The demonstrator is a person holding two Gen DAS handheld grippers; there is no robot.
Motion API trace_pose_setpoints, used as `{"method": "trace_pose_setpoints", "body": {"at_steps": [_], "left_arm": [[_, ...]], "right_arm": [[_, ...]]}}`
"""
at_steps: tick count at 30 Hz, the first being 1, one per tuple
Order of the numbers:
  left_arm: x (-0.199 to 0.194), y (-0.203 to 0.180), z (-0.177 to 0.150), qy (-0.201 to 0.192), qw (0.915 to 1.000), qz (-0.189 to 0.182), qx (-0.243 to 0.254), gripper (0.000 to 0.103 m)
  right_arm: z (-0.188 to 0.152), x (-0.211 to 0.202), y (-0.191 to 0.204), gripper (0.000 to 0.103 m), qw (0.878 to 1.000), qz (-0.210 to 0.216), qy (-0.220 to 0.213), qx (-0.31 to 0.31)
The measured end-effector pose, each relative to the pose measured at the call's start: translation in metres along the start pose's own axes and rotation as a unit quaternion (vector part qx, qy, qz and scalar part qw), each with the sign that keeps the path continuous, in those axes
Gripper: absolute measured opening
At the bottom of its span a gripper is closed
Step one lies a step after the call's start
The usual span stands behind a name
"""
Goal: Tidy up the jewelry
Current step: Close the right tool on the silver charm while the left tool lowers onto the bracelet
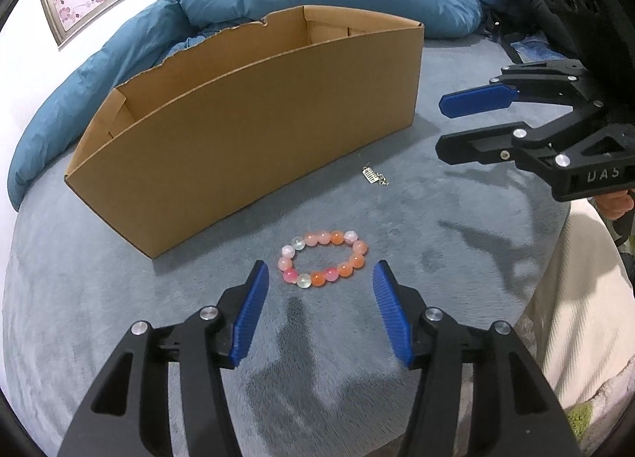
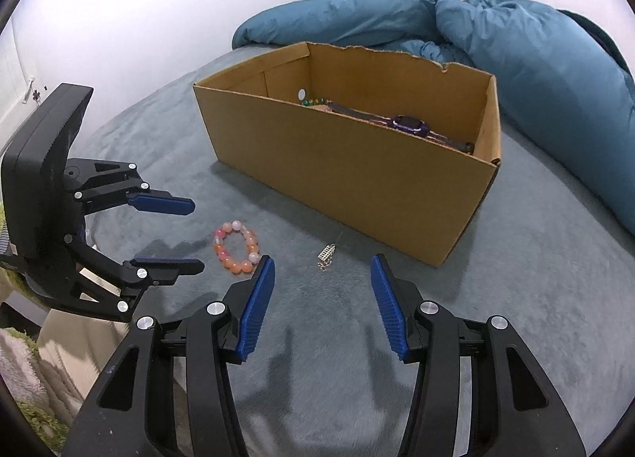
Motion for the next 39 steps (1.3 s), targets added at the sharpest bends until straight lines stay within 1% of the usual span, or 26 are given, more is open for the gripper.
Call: {"method": "trace_pose_setpoints", "body": {"at_steps": [2, 12, 15, 18, 21, 24, 27, 29, 30, 32, 34, 39], "left_arm": [[0.002, 0.0, 0.001, 0.001, 1.0, 0.0, 0.0, 0.053], [0.012, 0.001, -0.001, 0.006, 1.0, -0.002, 0.002, 0.053], [0.013, 0.001, -0.003, -0.001, 1.0, -0.006, 0.006, 0.053], [0.011, 0.0, -0.007, -0.017, 0.9996, -0.021, 0.009, 0.053], [0.01, -0.002, -0.013, -0.034, 0.9985, -0.037, 0.022, 0.053], [0.012, -0.009, -0.017, -0.044, 0.997, -0.034, 0.054, 0.053], [0.013, -0.017, -0.018, -0.049, 0.9955, -0.039, 0.072, 0.053], [0.013, -0.019, -0.016, -0.051, 0.9948, -0.048, 0.073, 0.047], [0.014, -0.019, -0.015, -0.052, 0.9947, -0.051, 0.073, 0.045], [0.017, -0.02, -0.012, -0.051, 0.9946, -0.054, 0.072, 0.038], [0.022, -0.021, -0.01, -0.046, 0.9947, -0.055, 0.073, 0.034], [0.032, -0.021, -0.007, -0.038, 0.9949, -0.049, 0.079, 0.029]], "right_arm": [[0.0, 0.005, -0.001, 0.048, 1.0, 0.002, 0.003, 0.0], [-0.003, 0.02, -0.004, 0.039, 1.0, 0.009, 0.014, -0.003], [-0.004, 0.026, -0.003, 0.037, 1.0, 0.01, 0.017, 0.002], [-0.006, 0.029, -0.003, 0.037, 1.0, 0.012, 0.021, 0.004], [-0.008, 0.033, -0.002, 0.037, 1.0, 0.011, 0.022, 0.001], [-0.008, 0.036, 0.0, 0.037, 1.0, 0.01, 0.023, -0.003], [-0.007, 0.041, 0.001, 0.037, 1.0, 0.012, 0.024, -0.006], [-0.005, 0.043, 0.002, 0.036, 1.0, 0.015, 0.024, -0.008], [-0.004, 0.044, 0.002, 0.036, 1.0, 0.016, 0.023, -0.009], [-0.003, 0.046, 0.001, 0.036, 1.0, 0.017, 0.025, -0.009], [-0.002, 0.05, 0.003, 0.036, 0.999, 0.019, 0.025, -0.008], [0.0, 0.059, 0.001, 0.033, 0.999, 0.023, 0.033, -0.005]]}}
Point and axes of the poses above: each gripper's, at about its wrist camera, not at the fingertips, and x roughly the way its jaws point, y to its left, z to its top, the point moved 5 cm from there along x, roughly the way its jaws point, and after that the axes turned 3 degrees about -x, right-handed, at the moved point
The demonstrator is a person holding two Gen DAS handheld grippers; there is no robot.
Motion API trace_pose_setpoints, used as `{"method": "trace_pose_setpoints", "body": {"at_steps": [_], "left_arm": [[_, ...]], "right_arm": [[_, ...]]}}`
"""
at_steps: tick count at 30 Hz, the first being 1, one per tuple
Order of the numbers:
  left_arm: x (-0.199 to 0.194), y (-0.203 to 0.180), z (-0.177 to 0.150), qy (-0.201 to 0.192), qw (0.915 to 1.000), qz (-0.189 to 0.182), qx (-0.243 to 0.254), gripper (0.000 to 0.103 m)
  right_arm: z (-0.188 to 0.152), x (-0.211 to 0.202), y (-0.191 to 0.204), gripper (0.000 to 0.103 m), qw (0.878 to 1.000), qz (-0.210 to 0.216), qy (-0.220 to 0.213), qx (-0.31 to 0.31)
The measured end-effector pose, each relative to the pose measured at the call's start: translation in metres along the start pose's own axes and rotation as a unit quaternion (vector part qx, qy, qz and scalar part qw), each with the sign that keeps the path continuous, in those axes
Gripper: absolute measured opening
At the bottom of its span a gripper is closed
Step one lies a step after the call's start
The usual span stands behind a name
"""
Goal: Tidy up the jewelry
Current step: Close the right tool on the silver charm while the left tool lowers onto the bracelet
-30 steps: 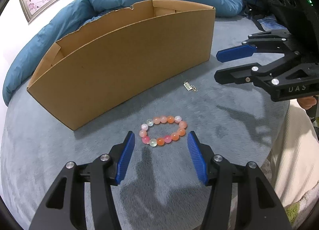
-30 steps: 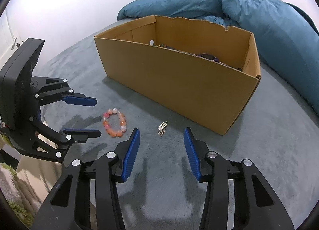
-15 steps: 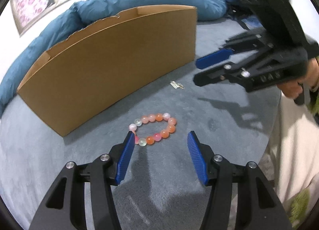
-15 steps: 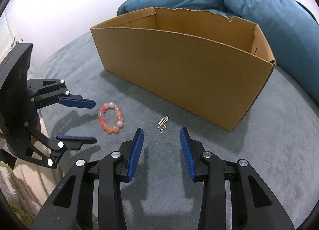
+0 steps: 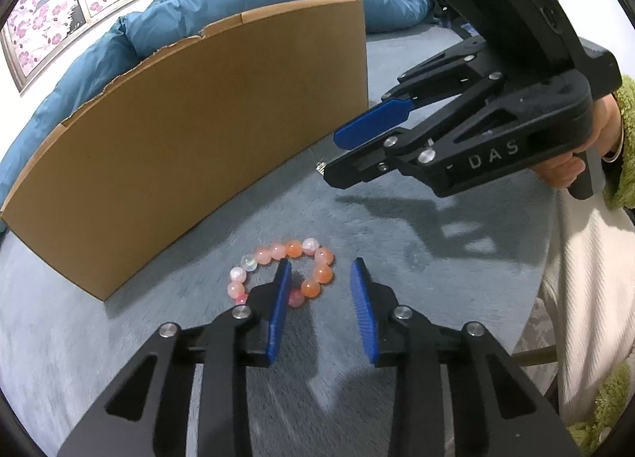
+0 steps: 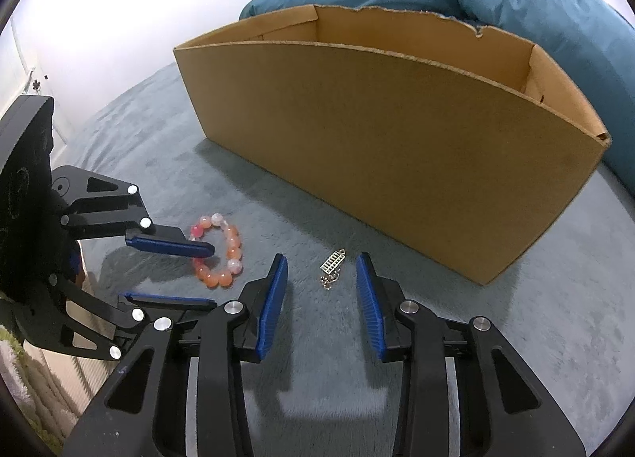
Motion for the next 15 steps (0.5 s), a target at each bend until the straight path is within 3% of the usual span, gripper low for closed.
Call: {"method": "trace_pose_setpoints", "body": {"at_steps": [10, 13, 15], "left_arm": [[0.006, 0.004, 0.003, 0.001, 0.9999, 0.001, -0.01, 0.024], [0.007, 0.006, 0.005, 0.0, 0.9999, -0.001, -0.012, 0.023], [0.007, 0.008, 0.005, 0.0, 0.9999, -0.001, -0.012, 0.023]], "right_arm": [[0.0, 0.019, -0.003, 0.03, 1.0, 0.0, 0.024, 0.005], [-0.002, 0.019, -0.003, 0.026, 1.0, 0.0, 0.027, 0.004], [-0.002, 0.02, -0.002, 0.019, 1.0, -0.001, 0.031, 0.001]]}}
Point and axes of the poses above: each gripper's, at about its wrist camera, not at the fingertips, and x roughly the way its jaws point, y to its left, z to its top, the point moved 5 cm from there along x, roughly the way its jaws point, and after that the axes turned 3 degrees about -x, right-handed, at the moved point
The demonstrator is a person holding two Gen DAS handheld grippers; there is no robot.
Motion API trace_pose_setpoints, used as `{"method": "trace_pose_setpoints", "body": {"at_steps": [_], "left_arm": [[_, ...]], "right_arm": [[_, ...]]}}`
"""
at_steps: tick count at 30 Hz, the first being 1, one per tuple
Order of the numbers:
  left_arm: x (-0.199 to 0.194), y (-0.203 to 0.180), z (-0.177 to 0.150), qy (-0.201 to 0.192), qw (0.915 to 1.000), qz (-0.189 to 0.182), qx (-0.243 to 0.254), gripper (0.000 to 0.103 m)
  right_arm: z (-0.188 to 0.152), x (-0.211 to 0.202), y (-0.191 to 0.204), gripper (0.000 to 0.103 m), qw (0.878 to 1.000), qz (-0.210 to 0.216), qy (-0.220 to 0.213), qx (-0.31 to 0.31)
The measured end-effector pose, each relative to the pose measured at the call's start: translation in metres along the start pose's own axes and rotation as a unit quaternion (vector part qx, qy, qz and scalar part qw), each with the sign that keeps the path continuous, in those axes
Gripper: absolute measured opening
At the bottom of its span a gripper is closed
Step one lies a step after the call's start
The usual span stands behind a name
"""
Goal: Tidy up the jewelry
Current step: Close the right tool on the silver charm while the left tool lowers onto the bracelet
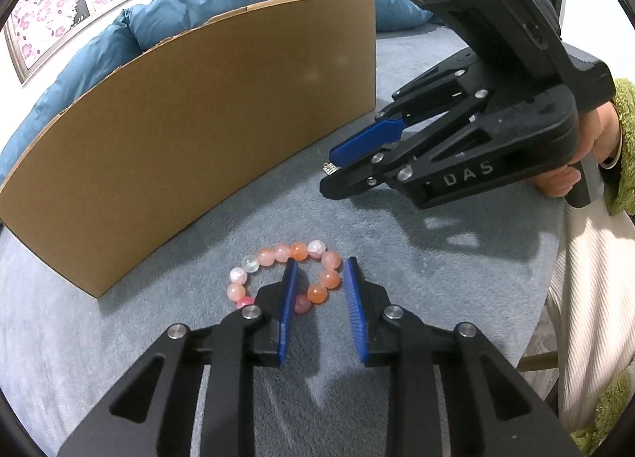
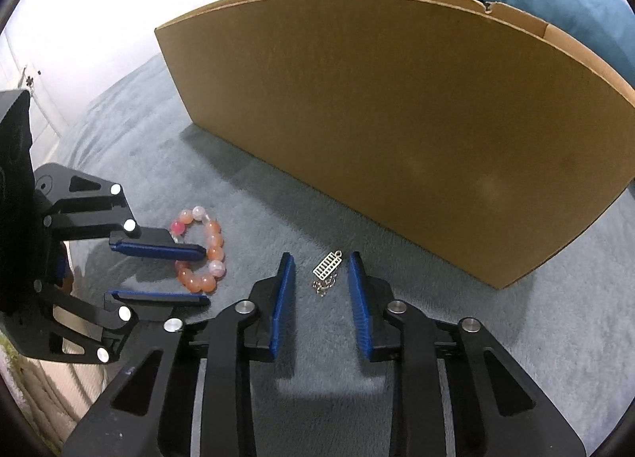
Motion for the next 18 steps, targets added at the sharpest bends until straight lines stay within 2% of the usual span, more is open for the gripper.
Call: {"method": "trace_pose_setpoints", "body": {"at_steps": [6, 18], "left_arm": [[-0.002, -0.002, -0.002, -0.002, 1.0, 0.0, -0.002, 0.023], [-0.003, -0.002, -0.003, -0.003, 1.0, 0.001, -0.001, 0.023]], "right_arm": [[-0.004, -0.006, -0.001, 0.002, 1.0, 0.005, 0.005, 0.0], [-0.026, -0.033, -0.001, 0.002, 1.0, 0.002, 0.004, 0.008]]}}
Point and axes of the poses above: each gripper's, at about its wrist camera, not at the fingertips, and x roughly the way its jaws point, y to its left, z to its top, the point moved 5 cm from there along x, roughly the way its jaws point, and after that the axes turned 3 degrees about -x, right-handed, at the moved point
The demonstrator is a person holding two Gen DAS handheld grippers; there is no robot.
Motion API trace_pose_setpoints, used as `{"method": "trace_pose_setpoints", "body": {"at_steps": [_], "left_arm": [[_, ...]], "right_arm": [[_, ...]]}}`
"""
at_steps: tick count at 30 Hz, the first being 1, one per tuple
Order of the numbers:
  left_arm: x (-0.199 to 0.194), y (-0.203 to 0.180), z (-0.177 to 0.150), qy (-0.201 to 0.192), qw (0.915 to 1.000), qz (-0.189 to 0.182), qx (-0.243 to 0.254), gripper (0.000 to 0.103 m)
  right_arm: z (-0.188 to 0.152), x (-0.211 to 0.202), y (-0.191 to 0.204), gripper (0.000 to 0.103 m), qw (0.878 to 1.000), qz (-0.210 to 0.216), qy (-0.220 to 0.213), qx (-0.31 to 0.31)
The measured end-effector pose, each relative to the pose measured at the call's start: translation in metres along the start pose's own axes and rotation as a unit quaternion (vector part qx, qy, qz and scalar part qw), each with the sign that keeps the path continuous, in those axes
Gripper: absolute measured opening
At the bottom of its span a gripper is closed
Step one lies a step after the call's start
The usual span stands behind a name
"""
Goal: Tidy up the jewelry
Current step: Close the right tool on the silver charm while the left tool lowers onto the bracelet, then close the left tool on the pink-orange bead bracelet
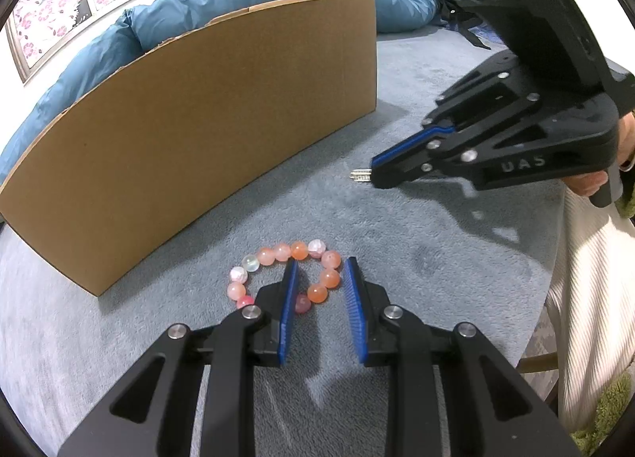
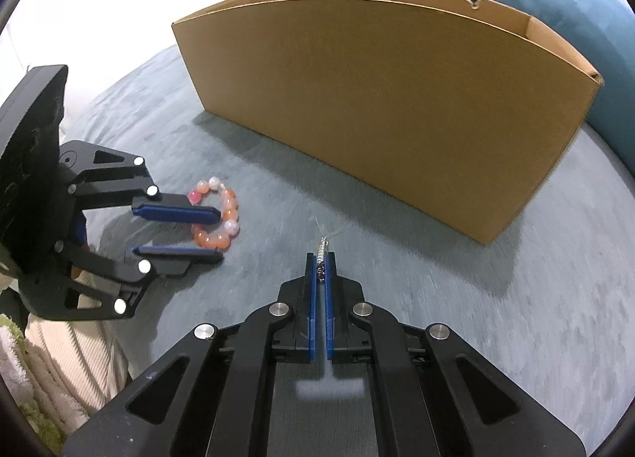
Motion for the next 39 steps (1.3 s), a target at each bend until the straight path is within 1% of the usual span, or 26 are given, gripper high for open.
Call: {"method": "trace_pose_setpoints", "body": {"at_steps": [7, 15, 17, 24, 27, 34, 37, 39], "left_arm": [[0.0, 0.0, -0.001, 0.0, 1.0, 0.004, 0.001, 0.023], [0.0, -0.003, 0.001, 0.01, 0.9999, 0.009, 0.007, 0.024], [0.001, -0.003, 0.002, 0.015, 0.9998, 0.009, 0.007, 0.024], [0.008, -0.002, 0.007, 0.037, 0.9993, 0.005, 0.004, 0.025], [0.012, -0.001, 0.011, 0.047, 0.9989, 0.001, 0.0, 0.026], [0.021, -0.002, 0.017, 0.054, 0.9985, -0.001, -0.006, 0.026], [0.023, -0.001, 0.018, 0.053, 0.9985, -0.004, -0.012, 0.025], [0.022, 0.0, 0.019, 0.05, 0.9986, -0.006, -0.014, 0.022]], "right_arm": [[-0.015, -0.014, -0.001, 0.002, 1.0, -0.003, -0.009, 0.024], [-0.021, -0.012, 0.0, 0.003, 0.999, -0.014, -0.012, 0.036], [-0.021, -0.012, -0.001, 0.003, 0.999, -0.016, -0.014, 0.037], [-0.02, -0.011, -0.002, 0.01, 0.999, -0.013, -0.021, 0.039], [-0.019, -0.009, -0.003, 0.01, 0.999, -0.014, -0.023, 0.04], [-0.017, -0.003, -0.003, 0.01, 0.999, -0.017, -0.027, 0.045], [-0.014, 0.003, 0.001, 0.006, 0.998, -0.022, -0.03, 0.045], [-0.013, 0.002, 0.002, 0.003, 0.998, -0.022, -0.035, 0.046]]}}
Point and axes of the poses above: each gripper's, at about its wrist camera, not at the fingertips, and x roughly the way its jaws point, y to its left, z to its top, the point moved 5 cm from there along x, roughly the way its jaws point, and after that the axes turned 3 degrees about -x, right-handed, at the moved point
